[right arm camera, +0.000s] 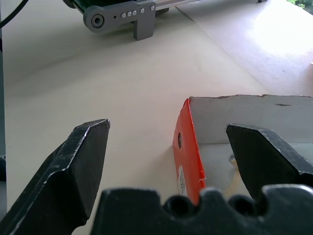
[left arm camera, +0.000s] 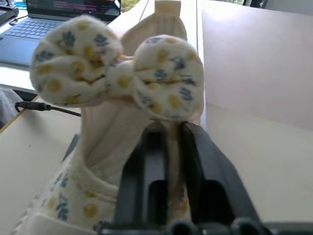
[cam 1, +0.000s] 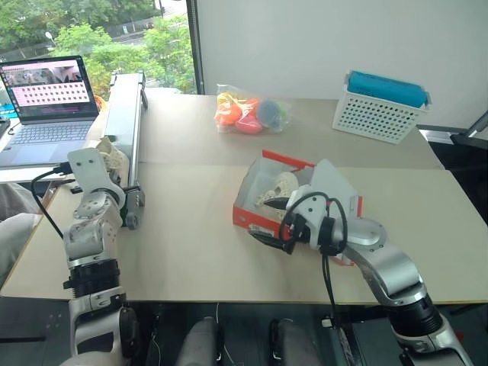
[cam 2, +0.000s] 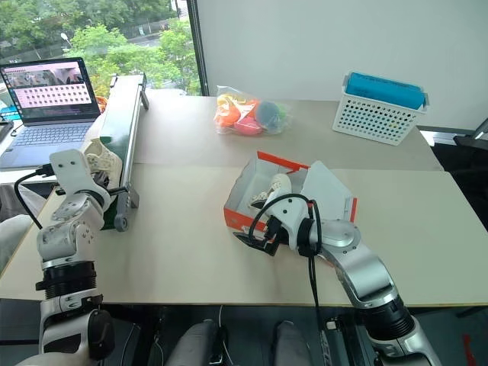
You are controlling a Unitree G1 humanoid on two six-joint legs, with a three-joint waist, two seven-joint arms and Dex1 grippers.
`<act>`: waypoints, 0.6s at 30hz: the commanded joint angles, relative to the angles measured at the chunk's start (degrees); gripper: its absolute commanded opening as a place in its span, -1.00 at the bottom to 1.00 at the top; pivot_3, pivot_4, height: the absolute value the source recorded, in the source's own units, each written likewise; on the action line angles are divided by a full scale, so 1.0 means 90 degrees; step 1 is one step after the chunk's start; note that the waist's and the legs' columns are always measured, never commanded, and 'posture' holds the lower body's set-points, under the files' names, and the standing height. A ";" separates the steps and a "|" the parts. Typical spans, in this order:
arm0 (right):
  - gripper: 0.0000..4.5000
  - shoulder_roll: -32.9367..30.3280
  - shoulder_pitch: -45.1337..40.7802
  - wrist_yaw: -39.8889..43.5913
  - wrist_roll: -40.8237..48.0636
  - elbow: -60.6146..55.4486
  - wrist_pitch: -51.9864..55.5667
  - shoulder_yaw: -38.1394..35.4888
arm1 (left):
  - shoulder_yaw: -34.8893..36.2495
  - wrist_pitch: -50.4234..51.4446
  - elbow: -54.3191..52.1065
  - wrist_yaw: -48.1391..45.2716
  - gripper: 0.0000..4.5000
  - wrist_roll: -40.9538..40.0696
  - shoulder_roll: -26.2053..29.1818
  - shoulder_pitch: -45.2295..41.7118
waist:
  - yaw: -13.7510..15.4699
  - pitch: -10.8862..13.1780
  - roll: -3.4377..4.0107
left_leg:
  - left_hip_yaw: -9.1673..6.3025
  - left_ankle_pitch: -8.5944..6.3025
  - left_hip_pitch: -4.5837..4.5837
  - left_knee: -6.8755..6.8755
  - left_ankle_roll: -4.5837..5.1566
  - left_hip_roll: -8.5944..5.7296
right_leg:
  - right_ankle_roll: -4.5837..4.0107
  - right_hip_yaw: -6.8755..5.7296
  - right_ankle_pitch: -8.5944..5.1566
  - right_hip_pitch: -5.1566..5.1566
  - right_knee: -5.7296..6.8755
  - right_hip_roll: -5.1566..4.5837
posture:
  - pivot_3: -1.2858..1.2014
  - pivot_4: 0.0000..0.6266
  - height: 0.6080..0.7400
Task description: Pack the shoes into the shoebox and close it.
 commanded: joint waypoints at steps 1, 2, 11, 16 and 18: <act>1.00 0.0028 -0.0144 -0.0052 0.0084 -0.0135 0.0003 -0.0171 | 0.0012 0.0092 -0.0065 0.0023 -0.97 -0.0076 0.0009 -0.0163 | 0.0001 -0.0001 0.0000 | 0.0000 0.0000 0.0000 0.0000 0.0000 0.0000 | 0.0000 0.0000 0.0000 0.0001 0.0000 0.0000 | 0.03 -0.52 0.38; 1.00 0.0031 -0.0150 -0.0055 0.0089 -0.0135 0.0007 -0.0176 | 0.0024 0.0100 -0.0074 0.0044 -0.97 -0.0072 0.0000 -0.0162 | 0.0003 -0.0001 0.0000 | 0.0000 0.0000 0.0002 0.0000 0.0000 0.0000 | 0.0000 0.0000 0.0000 0.0001 0.0000 0.0000 | 0.03 -0.52 0.38; 1.00 0.0176 -0.0310 -0.0255 0.0139 0.0068 0.0117 -0.0316 | 0.0150 -0.0322 -0.0322 -0.0012 -0.97 -0.0235 -0.0130 -0.0219 | 0.0001 -0.0001 0.0000 | -0.0003 -0.0002 0.0049 -0.0007 0.0002 0.0001 | 0.0000 -0.0005 -0.0001 0.0054 -0.0009 0.0000 | 0.03 -0.52 0.38; 1.00 0.0970 -0.1069 -0.1224 0.0783 0.0939 0.1364 -0.1318 | -0.0072 -0.0515 -0.1256 -0.0844 -0.97 -0.1186 -0.0603 -0.0338 | 0.0000 0.0003 -0.0010 | -0.0005 -0.0003 0.0053 -0.0005 0.0002 0.0004 | 0.0000 -0.0009 -0.0001 0.0064 -0.0017 -0.0003 | 0.03 -0.52 0.38; 1.00 0.1267 -0.1419 -0.1634 0.1018 0.1271 0.1940 -0.1719 | -0.0287 -0.0308 -0.1582 -0.1039 -0.97 -0.1482 -0.0796 -0.0278 | -0.0001 0.0003 -0.0010 | -0.0006 0.0008 0.0049 -0.0007 -0.0018 0.0003 | -0.0001 -0.0012 0.0000 0.0062 -0.0021 -0.0006 | 0.03 -0.52 0.38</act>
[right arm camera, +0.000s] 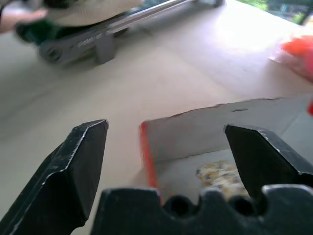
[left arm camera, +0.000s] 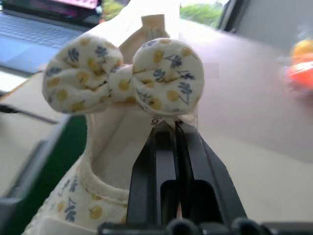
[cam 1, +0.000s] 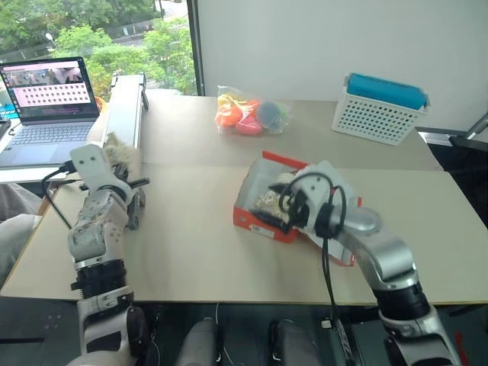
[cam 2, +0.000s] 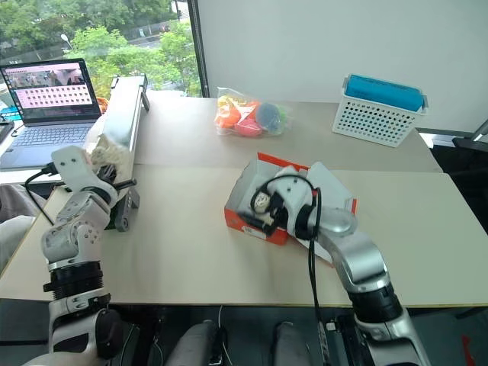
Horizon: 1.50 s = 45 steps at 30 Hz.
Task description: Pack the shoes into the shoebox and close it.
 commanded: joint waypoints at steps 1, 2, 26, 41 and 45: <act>1.00 0.0416 -0.0601 -0.0765 0.0581 0.0410 0.1011 -0.0912 | -0.0382 0.0161 -0.0932 -0.0435 -0.97 -0.0665 -0.0272 -0.0190 | -0.0010 0.0000 0.0000 | 0.0001 0.0001 0.0000 -0.0002 -0.0003 0.0000 | 0.0000 0.0000 0.0000 0.0000 -0.0002 0.0000 | 0.03 -0.52 0.38; 1.00 0.0581 -0.0790 -0.0962 0.0754 0.0566 0.1314 -0.1141 | -0.0471 0.0338 -0.1056 -0.0492 -0.97 -0.0907 -0.0428 -0.0186 | -0.0019 0.0000 0.0000 | 0.0003 0.0001 -0.0001 -0.0004 -0.0003 -0.0001 | 0.0000 0.0002 0.0000 0.0000 -0.0004 0.0000 | 0.03 -0.52 0.38; 0.77 0.2134 -0.2905 -0.3680 0.2953 0.2007 0.3357 -0.4256 | -0.2297 0.1180 -0.1884 -0.1070 -1.00 -0.1762 -0.1288 -0.0103 | -0.0195 0.0005 0.0014 | 0.0007 -0.0019 -0.0002 -0.0015 0.0035 -0.0003 | 0.0002 0.0011 -0.0002 -0.0007 0.0008 0.0013 | 0.03 -0.52 0.38; -0.60 0.2343 -0.2915 -0.4266 0.3255 0.1770 0.3416 -0.4228 | -0.2952 0.0827 -0.1772 -0.1252 -0.86 -0.0931 -0.0657 0.0055 | -0.0203 0.0008 0.0020 | 0.0007 -0.0019 -0.0003 -0.0019 0.0035 -0.0002 | 0.0003 0.0014 -0.0003 -0.0012 0.0002 0.0015 | 0.03 -0.52 0.38; -0.60 0.2355 -0.2889 -0.4441 0.3273 0.1796 0.3293 -0.4325 | -0.3020 0.0788 -0.1740 -0.1384 -0.28 -0.0878 -0.0579 0.0103 | -0.0196 0.0010 0.0024 | 0.0008 -0.0019 -0.0005 -0.0021 0.0035 -0.0001 | 0.0003 0.0014 -0.0003 -0.0014 -0.0001 0.0015 | 0.03 -0.52 0.38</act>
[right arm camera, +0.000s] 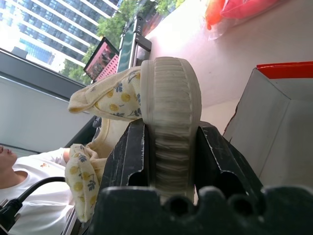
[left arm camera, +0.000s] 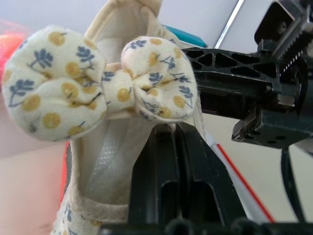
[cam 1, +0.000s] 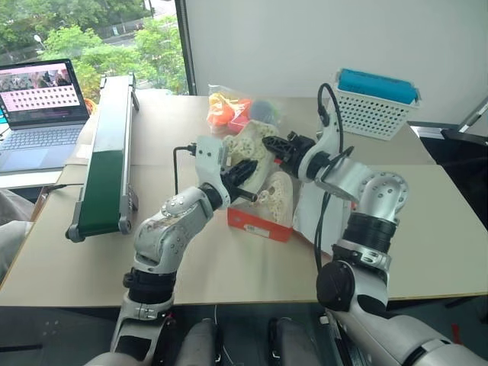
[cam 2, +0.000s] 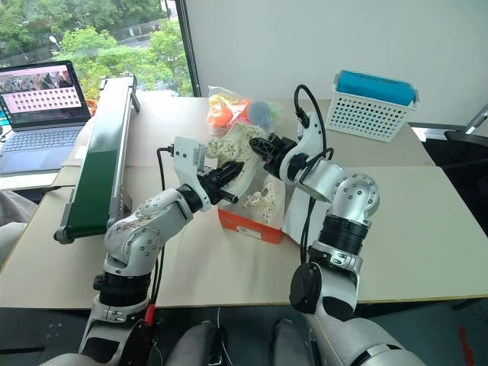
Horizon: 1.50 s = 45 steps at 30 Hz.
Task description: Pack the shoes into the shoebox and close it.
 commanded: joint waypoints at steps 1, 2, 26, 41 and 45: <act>-0.60 0.0007 -0.0101 -0.0111 0.0357 -0.0225 -0.0228 -0.0154 | -0.0078 -0.0107 -0.0188 -0.0155 -0.13 0.0045 -0.0014 0.0021 | 0.0005 0.0001 0.0001 | 0.0000 0.0000 -0.0001 0.0000 0.0000 0.0000 | 0.0000 0.0000 0.0000 -0.0001 0.0000 0.0000 | 0.03 -0.52 0.38; -0.60 -0.0002 -0.0088 -0.0180 0.0302 -0.0212 -0.0357 -0.0194 | -0.0028 -0.0095 -0.0203 -0.0176 0.05 -0.0003 -0.0023 0.0018 | 0.0005 0.0001 0.0001 | -0.0001 0.0000 -0.0002 0.0001 0.0000 0.0000 | 0.0000 0.0000 0.0000 -0.0001 -0.0001 0.0000 | 0.03 -0.52 0.38; -0.60 -0.1651 -0.1415 0.1165 -0.1563 0.3965 -0.1261 0.1679 | 0.0480 0.0472 -0.0584 -0.2431 0.05 -0.0804 0.2219 0.0927 | -0.0122 0.0024 0.0040 | 0.0014 0.0000 -0.0015 -0.0010 -0.0001 0.0005 | -0.0003 0.0018 -0.0004 -0.0029 -0.0001 0.0006 | 0.03 -0.52 0.38; -0.60 -0.1029 -0.2339 0.1633 -0.2856 0.5506 -0.2316 0.2691 | 0.0427 -0.0218 0.0120 -0.2975 0.05 -0.0221 0.2629 0.1046 | -0.0170 0.0026 0.0044 | 0.0016 0.0009 -0.0059 -0.0009 -0.0013 0.0007 | -0.0005 0.0020 -0.0002 -0.0083 0.0013 0.0005 | 0.03 -0.52 0.38; -0.60 -0.0645 -0.2102 0.1793 -0.3299 0.5657 -0.2496 0.3180 | 0.0369 -0.0318 0.0220 -0.2962 0.05 -0.0114 0.2560 0.1005 | -0.0188 0.0026 0.0044 | 0.0015 0.0011 -0.0058 -0.0009 -0.0017 0.0007 | -0.0005 0.0020 -0.0002 -0.0084 0.0018 0.0005 | 0.03 -0.52 0.38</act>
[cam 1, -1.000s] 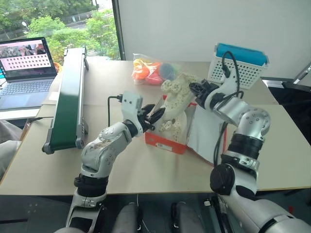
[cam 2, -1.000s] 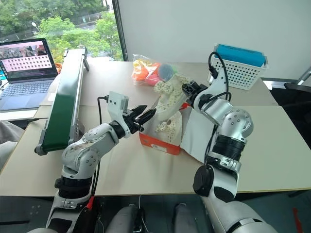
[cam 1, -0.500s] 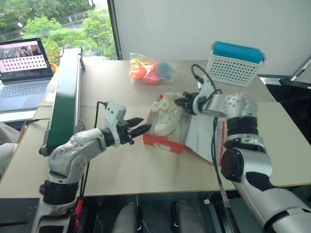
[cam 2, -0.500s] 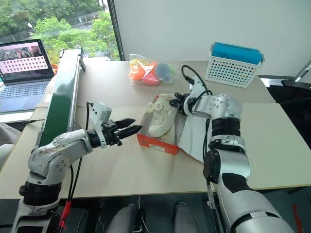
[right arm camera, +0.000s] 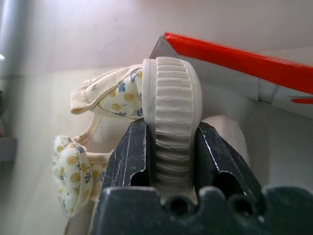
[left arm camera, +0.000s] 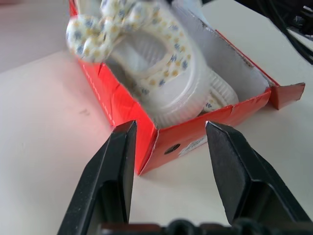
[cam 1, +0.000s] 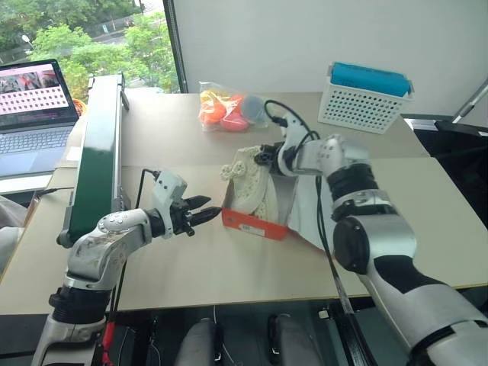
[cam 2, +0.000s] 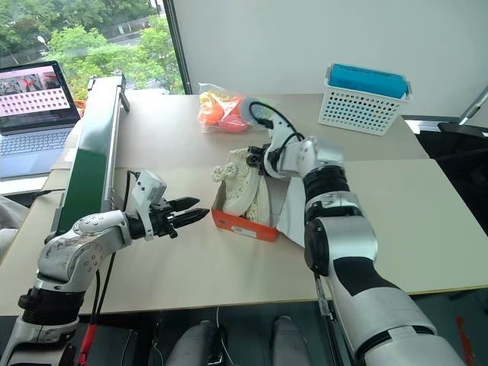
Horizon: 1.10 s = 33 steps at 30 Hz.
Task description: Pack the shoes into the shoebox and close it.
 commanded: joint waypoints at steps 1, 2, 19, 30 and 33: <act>-0.60 0.0280 0.0215 0.0220 -0.0468 0.0037 -0.0215 0.0493 | -0.0020 -0.0199 -0.0042 -0.0016 0.05 0.0103 -0.0057 -0.0137 | -0.0007 -0.0001 0.0000 | 0.0000 0.0000 0.0000 0.0000 -0.0001 0.0000 | 0.0000 0.0000 0.0000 0.0000 0.0001 0.0000 | 0.03 -0.52 0.38; -0.60 0.0346 0.0314 0.0278 -0.0538 0.0024 -0.0206 0.0581 | -0.0014 -0.0203 -0.0044 -0.0002 0.05 0.0118 -0.0077 -0.0144 | -0.0006 -0.0001 0.0000 | 0.0000 0.0000 0.0000 0.0000 -0.0001 0.0000 | 0.0000 0.0000 0.0000 0.0000 0.0001 0.0000 | 0.03 -0.52 0.38; -0.60 -0.1200 0.2622 0.1730 -0.1378 -0.2936 0.0853 0.2524 | 0.0106 -0.0173 -0.0106 0.0302 0.05 0.0245 -0.0199 -0.0260 | 0.0243 -0.0076 0.0002 | -0.0018 -0.0002 0.0022 0.0005 0.0003 -0.0005 | 0.0003 -0.0013 -0.0002 0.0037 -0.0008 -0.0005 | 0.03 -0.52 0.38; -0.60 -0.2008 0.2761 0.2605 -0.1909 -0.2407 0.0132 0.3289 | 0.0068 -0.0136 -0.0136 0.0299 0.05 0.0233 -0.0179 -0.0294 | 0.0390 -0.0092 -0.0004 | -0.0051 -0.0018 0.0117 0.0003 0.0022 -0.0015 | 0.0013 -0.0039 -0.0013 0.0145 -0.0066 -0.0015 | 0.03 -0.52 0.38; -0.60 -0.1974 0.2853 0.2749 -0.2028 -0.2403 0.0019 0.3469 | 0.0069 -0.0116 -0.0147 0.0306 0.05 0.0231 -0.0168 -0.0323 | 0.0391 -0.0097 -0.0002 | -0.0058 -0.0018 0.0131 0.0003 0.0022 -0.0015 | 0.0013 -0.0047 -0.0013 0.0193 -0.0076 -0.0015 | 0.03 -0.52 0.38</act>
